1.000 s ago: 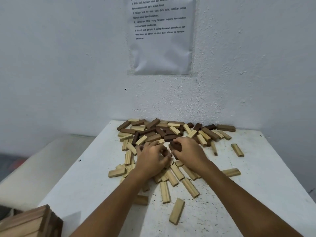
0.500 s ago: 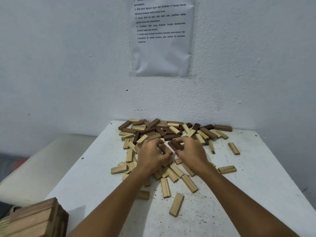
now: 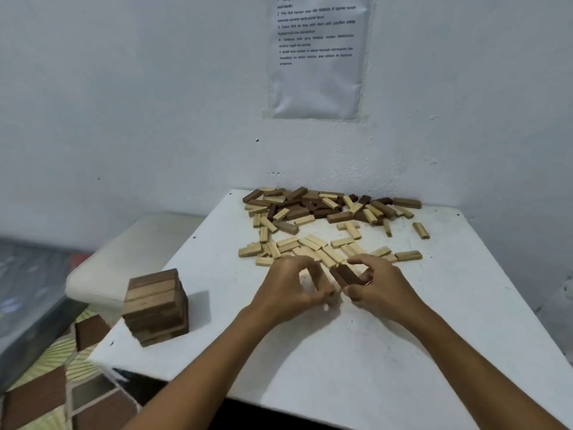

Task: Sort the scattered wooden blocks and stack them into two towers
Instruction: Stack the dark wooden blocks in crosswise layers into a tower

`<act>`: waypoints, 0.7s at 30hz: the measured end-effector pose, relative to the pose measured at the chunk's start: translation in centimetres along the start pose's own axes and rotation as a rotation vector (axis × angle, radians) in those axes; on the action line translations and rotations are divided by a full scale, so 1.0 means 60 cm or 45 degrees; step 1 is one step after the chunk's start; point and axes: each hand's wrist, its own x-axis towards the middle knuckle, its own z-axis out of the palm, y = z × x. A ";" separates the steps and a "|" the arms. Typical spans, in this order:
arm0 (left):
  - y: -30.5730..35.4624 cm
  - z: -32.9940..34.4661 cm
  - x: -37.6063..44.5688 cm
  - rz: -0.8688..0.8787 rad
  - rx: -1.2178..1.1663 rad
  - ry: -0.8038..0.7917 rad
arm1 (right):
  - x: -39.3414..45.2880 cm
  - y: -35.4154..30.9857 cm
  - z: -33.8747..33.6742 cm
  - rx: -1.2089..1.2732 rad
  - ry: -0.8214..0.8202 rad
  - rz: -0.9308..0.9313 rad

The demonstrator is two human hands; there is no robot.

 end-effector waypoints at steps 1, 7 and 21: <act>-0.001 -0.006 -0.023 0.006 0.011 -0.024 | -0.020 -0.001 0.005 -0.018 -0.027 -0.001; -0.003 -0.031 -0.123 0.008 0.076 -0.090 | -0.103 -0.020 0.052 -0.184 -0.133 -0.089; -0.032 -0.057 -0.171 -0.061 0.035 -0.142 | -0.113 -0.038 0.099 -0.190 0.056 -0.208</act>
